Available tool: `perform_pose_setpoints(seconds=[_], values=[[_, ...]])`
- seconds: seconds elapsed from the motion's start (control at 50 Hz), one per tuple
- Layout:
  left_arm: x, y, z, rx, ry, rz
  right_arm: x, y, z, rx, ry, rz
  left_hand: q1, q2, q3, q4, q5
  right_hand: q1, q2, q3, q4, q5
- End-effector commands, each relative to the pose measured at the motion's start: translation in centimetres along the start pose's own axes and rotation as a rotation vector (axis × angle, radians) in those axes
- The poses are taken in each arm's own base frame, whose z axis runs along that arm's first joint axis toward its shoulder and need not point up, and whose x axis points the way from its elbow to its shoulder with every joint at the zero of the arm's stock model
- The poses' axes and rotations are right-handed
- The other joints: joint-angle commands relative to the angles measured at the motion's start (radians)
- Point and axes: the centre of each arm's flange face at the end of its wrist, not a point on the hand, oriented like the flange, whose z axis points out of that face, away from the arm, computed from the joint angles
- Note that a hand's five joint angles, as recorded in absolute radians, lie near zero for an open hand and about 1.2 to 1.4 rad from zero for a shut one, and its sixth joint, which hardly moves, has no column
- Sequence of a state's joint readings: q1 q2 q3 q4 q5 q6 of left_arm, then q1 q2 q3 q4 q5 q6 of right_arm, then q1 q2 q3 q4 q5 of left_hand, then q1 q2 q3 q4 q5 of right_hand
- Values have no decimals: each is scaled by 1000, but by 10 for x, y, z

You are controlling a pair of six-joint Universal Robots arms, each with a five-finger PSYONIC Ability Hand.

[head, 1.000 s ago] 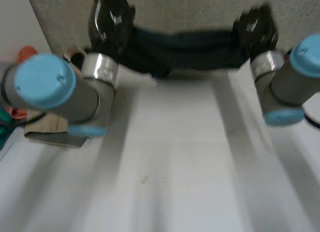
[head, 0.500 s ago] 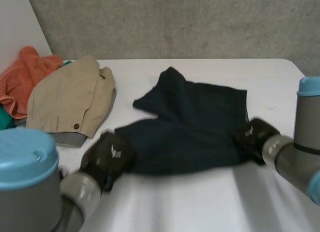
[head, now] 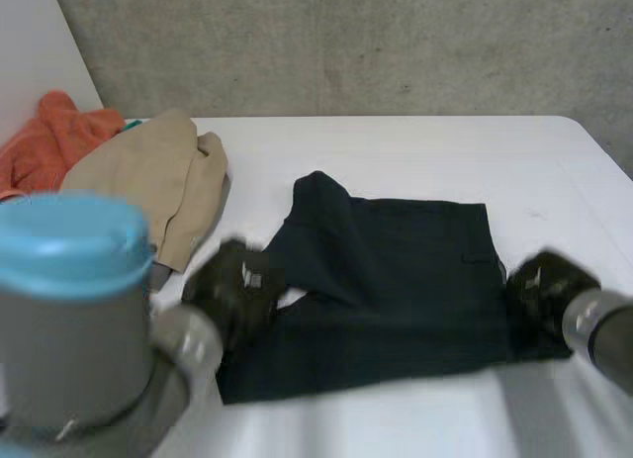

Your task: Fold the laundry.

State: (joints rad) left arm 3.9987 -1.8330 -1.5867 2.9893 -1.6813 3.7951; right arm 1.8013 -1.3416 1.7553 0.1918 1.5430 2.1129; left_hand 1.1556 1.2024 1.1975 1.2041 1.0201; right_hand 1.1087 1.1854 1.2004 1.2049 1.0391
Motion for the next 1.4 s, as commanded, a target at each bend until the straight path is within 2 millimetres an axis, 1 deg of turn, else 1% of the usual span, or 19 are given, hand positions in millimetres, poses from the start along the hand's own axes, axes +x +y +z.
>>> perform_pose_setpoints(seconds=[0.02,0.12,0.2,0.28,0.44,0.46,0.48,0.52,0.56,0.58,0.64,0.68,0.78,0.86,0.88,0.98,1.02,1.16,1.4], values=[[-28,-16,91,210,-242,-40,35,-20,43,188,266,120,241,194,199,192,202,288,211,196,191,183],[-44,-16,150,339,-426,31,40,-24,83,247,349,125,241,194,199,192,202,288,211,196,191,183],[-50,-9,185,368,-529,141,49,-30,109,304,432,115,241,194,199,192,202,288,211,196,191,183],[-52,-6,210,382,-598,198,53,-39,136,362,497,104,241,194,199,192,202,288,211,196,191,183],[-48,11,239,387,-610,209,48,-47,173,439,547,88,241,194,199,192,202,288,211,196,191,183],[-47,12,241,387,-608,210,49,-47,175,447,555,89,241,194,199,192,202,225,148,133,128,120],[-47,12,242,393,-608,210,50,-48,179,457,566,89,241,194,199,192,202,-119,-196,-211,-215,-224],[-47,12,246,406,-614,209,52,-50,180,470,581,95,-261,-308,-303,-310,-301,-534,-611,-626,-631,-639],[-48,10,246,412,-620,206,60,-54,179,487,609,108,-781,-828,-823,-829,-820,-934,-1011,-1026,-1030,-1039],[-48,10,245,415,-622,204,62,-55,178,492,613,117,-981,-1028,-1023,-1030,-1020,-934,-1011,-1026,-1030,-1039],[-49,0,237,428,-627,197,71,-58,169,519,606,194,-981,-1028,-1023,-1030,-1020,-934,-1011,-1026,-1030,-1039],[-57,-13,222,449,-630,175,80,-61,158,530,603,238,-981,-1028,-1023,-1030,-1020,-934,-1011,-1026,-1030,-1039],[-61,-33,183,491,-593,99,102,-72,105,534,524,350,-980,-1027,-1022,-1029,-1019,-934,-1011,-1026,-1030,-1039],[-54,-42,158,507,-548,44,98,-52,86,409,363,417,-971,-1018,-1013,-1020,-1011,-934,-1011,-1026,-1030,-1039],[-51,-42,155,505,-534,35,91,-41,82,346,285,446,-968,-1015,-1010,-1017,-1008,-934,-1011,-1026,-1030,-1039],[-35,-36,131,467,-455,-12,79,-23,61,217,142,534,-939,-986,-981,-988,-978,-934,-1011,-1026,-1030,-1039],[-32,-33,124,450,-430,-31,72,-10,57,168,100,587,-939,-986,-981,-988,-978,-819,-896,-911,-915,-924],[-14,-17,113,368,-295,-162,51,11,62,164,21,634,-863,-910,-905,-911,-902,-581,-657,-672,-677,-686],[-9,-5,112,304,-246,-215,32,30,92,171,17,663,-874,-921,-916,-923,-914,-569,-645,-660,-665,-674]])
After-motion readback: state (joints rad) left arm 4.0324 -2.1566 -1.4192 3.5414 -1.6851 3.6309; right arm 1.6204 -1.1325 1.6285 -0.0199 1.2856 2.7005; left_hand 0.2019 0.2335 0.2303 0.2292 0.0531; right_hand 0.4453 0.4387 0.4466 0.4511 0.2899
